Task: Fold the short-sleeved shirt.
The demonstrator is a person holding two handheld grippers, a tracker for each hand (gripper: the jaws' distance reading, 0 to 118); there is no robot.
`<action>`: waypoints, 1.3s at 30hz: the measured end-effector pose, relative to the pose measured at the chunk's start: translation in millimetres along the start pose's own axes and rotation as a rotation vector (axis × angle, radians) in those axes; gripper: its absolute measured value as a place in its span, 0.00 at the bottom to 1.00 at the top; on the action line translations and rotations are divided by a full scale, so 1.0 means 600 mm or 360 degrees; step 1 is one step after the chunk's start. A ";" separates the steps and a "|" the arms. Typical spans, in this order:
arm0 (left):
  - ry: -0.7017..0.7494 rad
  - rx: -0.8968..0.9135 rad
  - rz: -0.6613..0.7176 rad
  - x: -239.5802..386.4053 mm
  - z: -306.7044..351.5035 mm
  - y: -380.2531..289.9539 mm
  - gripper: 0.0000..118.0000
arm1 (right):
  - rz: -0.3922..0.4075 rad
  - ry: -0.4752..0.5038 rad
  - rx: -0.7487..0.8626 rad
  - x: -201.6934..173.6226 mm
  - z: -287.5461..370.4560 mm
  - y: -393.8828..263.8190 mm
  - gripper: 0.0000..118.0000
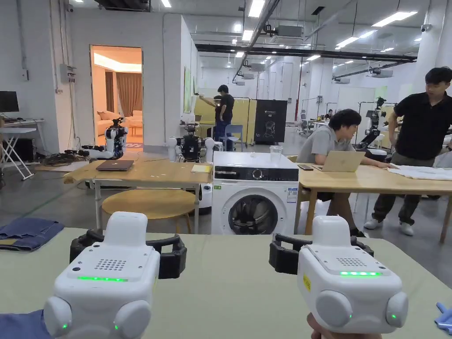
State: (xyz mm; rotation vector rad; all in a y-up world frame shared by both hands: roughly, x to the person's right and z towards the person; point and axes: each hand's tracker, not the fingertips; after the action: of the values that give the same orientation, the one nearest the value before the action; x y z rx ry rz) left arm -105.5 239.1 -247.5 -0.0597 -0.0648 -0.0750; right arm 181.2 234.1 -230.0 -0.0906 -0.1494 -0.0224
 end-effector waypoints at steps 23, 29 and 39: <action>-0.0037 0.0051 0.0077 -0.009 0.001 -0.007 1.00 | -0.0048 -0.0003 0.0049 0.004 0.004 -0.003 0.99; 0.0116 0.0078 -0.0722 0.017 -0.028 -0.009 1.00 | 0.0727 -0.0111 0.0156 -0.025 -0.011 -0.003 1.00; 0.0150 0.0266 -0.3129 0.081 -0.050 -0.192 1.00 | 0.2980 -0.0057 0.0164 -0.061 -0.048 -0.216 0.99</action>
State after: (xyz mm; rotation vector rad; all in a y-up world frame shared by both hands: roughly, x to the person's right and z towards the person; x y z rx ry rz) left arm -63.9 119.1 -267.3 0.1974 -0.0134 -2.0335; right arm 145.2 103.2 -252.6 -0.0994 -0.0549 1.8535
